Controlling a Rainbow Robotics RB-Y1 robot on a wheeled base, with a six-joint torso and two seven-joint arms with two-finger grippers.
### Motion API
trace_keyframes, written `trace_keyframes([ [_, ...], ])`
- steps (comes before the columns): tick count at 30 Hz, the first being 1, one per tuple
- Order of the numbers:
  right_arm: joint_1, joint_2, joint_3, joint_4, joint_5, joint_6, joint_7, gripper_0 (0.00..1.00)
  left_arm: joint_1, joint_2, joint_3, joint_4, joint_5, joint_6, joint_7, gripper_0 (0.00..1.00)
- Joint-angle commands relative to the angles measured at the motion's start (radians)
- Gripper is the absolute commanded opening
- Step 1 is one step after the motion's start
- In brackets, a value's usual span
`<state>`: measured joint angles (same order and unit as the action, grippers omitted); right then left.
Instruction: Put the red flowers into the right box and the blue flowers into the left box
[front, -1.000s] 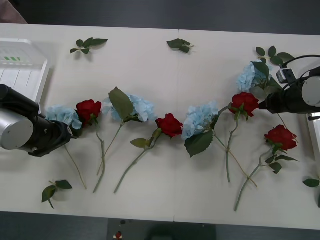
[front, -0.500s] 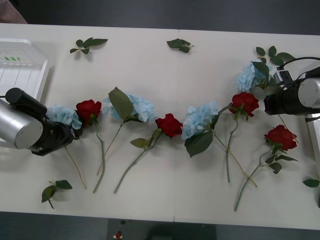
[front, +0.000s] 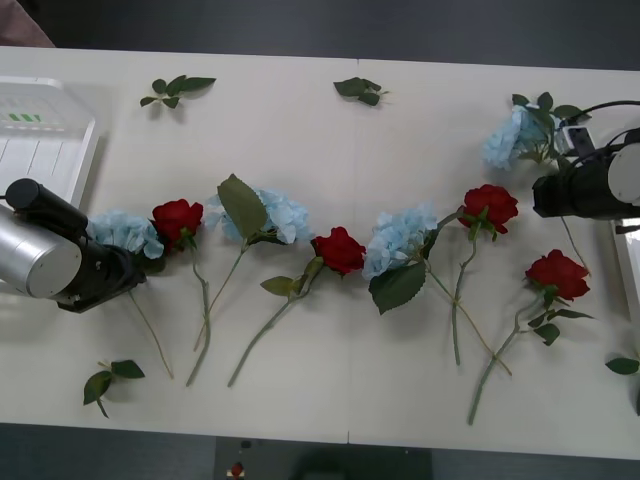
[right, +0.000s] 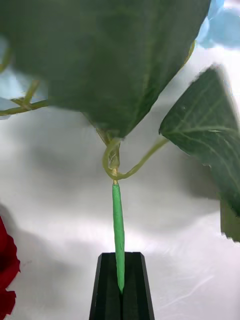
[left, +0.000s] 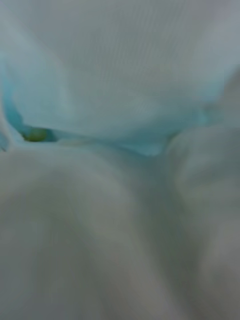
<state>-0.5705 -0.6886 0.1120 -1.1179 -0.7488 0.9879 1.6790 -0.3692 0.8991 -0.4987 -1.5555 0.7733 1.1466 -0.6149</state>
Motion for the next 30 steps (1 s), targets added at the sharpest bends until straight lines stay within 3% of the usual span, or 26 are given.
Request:
trace_keyframes([
  [1,-0.031,-0.028,-0.083,-0.08,-0.024,0.061,0.142,0.0,-0.017,0.034,-0.014,0.012,-0.008,-0.01,-0.04,0.36],
  [4,-0.031,-0.028,-0.144,-0.108,-0.078,0.123,0.237,0.0,-0.017,0.034,-0.02,0.018,-0.014,-0.021,-0.046,0.09],
  [7,-0.031,-0.028,-0.196,-0.118,-0.185,0.175,0.338,0.0,-0.017,0.034,-0.029,0.023,-0.025,-0.028,-0.048,0.0],
  [17,-0.032,-0.028,-0.282,-0.161,-0.575,0.314,0.59,0.0,-0.017,0.052,-0.027,0.014,-0.035,-0.031,-0.06,0.0],
  [30,-0.094,0.023,-0.348,-0.191,-0.891,0.511,0.582,0.0,-0.019,0.176,0.186,-0.265,0.009,0.199,-0.101,0.0],
])
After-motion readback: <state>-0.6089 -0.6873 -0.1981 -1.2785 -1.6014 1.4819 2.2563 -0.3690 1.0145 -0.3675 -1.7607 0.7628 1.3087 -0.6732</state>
